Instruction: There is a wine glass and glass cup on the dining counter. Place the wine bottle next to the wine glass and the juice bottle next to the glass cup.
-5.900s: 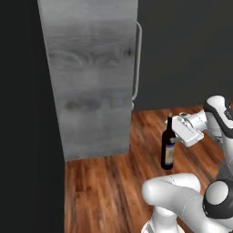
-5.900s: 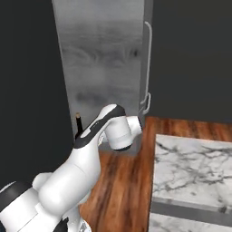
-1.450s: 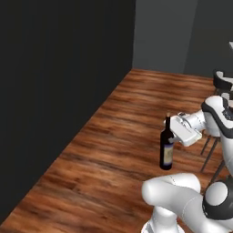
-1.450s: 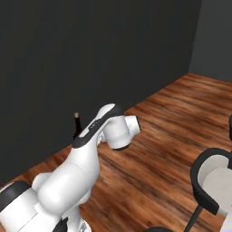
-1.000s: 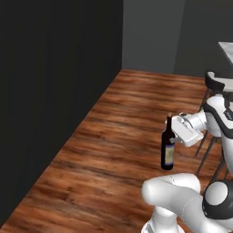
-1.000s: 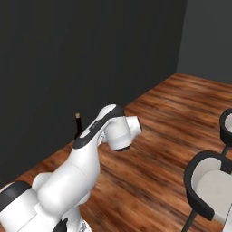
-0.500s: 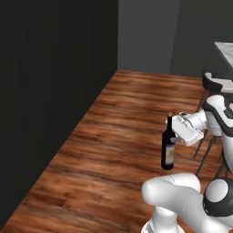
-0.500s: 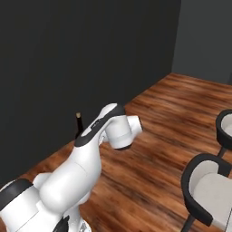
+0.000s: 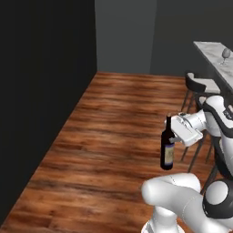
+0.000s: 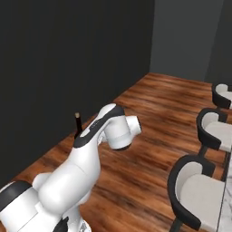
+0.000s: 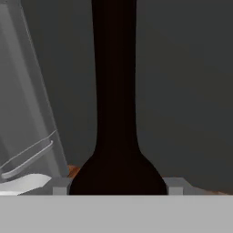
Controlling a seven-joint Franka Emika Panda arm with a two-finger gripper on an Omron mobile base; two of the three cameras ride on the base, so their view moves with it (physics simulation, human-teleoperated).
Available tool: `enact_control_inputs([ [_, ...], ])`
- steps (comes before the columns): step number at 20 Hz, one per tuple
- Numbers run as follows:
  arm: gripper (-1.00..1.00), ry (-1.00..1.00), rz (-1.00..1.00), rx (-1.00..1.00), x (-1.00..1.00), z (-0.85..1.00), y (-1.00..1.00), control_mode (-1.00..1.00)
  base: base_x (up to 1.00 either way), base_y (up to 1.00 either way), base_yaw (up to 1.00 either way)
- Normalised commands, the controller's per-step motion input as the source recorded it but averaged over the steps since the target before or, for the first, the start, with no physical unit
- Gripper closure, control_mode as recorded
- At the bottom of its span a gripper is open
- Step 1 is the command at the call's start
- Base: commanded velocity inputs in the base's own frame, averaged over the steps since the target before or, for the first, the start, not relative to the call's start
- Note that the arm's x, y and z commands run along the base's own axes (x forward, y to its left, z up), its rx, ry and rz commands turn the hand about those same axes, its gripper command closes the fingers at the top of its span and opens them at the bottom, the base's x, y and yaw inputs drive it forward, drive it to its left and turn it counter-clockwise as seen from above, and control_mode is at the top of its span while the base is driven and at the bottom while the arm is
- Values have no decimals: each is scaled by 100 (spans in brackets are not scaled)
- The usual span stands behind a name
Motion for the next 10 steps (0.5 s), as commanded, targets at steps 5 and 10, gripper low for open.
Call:
enact_control_inputs([
  [5,100,0,0,0,0,0,0,100,81,-14,-6],
  [10,100,0,0,0,0,0,0,100,85,-13,-2],
])
